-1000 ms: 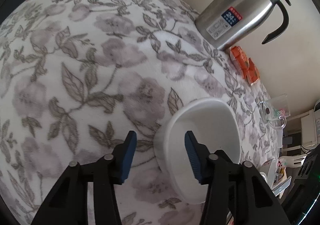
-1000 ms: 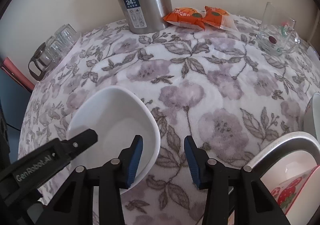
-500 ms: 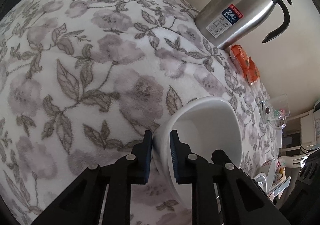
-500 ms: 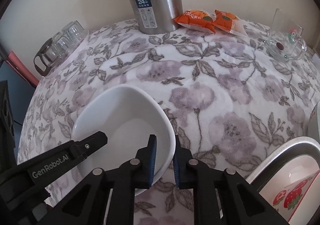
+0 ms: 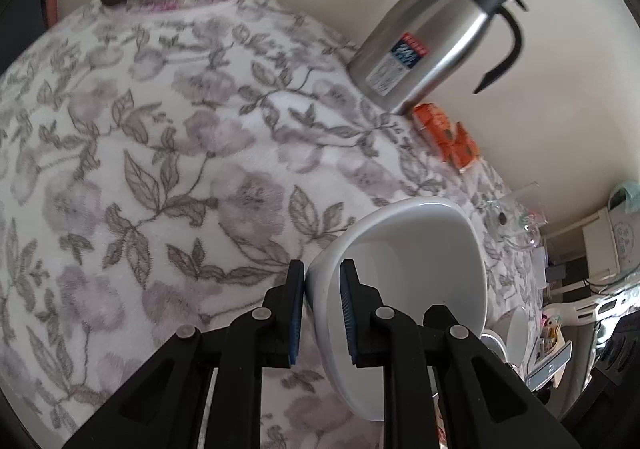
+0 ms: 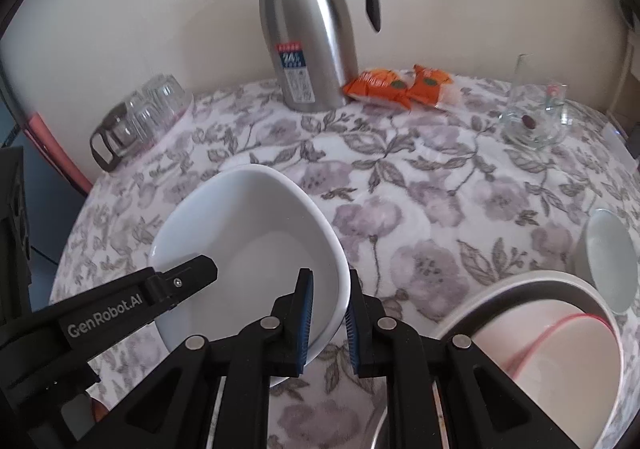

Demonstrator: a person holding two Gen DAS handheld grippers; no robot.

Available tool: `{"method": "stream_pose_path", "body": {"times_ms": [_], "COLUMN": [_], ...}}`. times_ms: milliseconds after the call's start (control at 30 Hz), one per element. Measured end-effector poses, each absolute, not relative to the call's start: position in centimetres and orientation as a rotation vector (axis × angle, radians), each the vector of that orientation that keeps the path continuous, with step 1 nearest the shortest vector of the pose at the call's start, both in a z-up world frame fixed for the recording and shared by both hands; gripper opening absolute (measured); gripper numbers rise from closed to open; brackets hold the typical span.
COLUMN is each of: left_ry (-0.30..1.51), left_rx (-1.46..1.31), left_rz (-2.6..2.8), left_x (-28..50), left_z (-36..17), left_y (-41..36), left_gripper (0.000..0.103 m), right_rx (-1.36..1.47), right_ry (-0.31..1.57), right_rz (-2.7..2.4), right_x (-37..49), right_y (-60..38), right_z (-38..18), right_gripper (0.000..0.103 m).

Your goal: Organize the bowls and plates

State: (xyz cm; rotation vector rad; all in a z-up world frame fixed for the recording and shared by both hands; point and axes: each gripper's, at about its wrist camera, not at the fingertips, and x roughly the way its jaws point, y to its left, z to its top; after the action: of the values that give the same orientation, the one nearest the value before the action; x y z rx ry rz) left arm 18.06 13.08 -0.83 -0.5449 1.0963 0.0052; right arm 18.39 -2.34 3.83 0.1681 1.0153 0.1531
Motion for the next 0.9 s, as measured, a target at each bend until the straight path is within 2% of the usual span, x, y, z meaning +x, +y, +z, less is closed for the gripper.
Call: {"method": "stream_pose_path", "body": {"times_ms": [500,900], "left_ry": [0.998,0.955], "left_rx": [-0.429,-0.373], "left_rz": [-0.057,-0.133], "left_x": [13.9,12.2], "left_z": [5.4,7.9], "left_y": [8.7,4.8], "left_gripper": [0.019,0.019], "right_rx": [0.296,0.366], "right_ry": [0.918,0.875], "right_rz": [0.150,0.131], "right_x": [12.5,10.1], "right_y": [-7.6,-11.9], "right_z": [7.7,9.0], "right_gripper": [0.017,0.017]}}
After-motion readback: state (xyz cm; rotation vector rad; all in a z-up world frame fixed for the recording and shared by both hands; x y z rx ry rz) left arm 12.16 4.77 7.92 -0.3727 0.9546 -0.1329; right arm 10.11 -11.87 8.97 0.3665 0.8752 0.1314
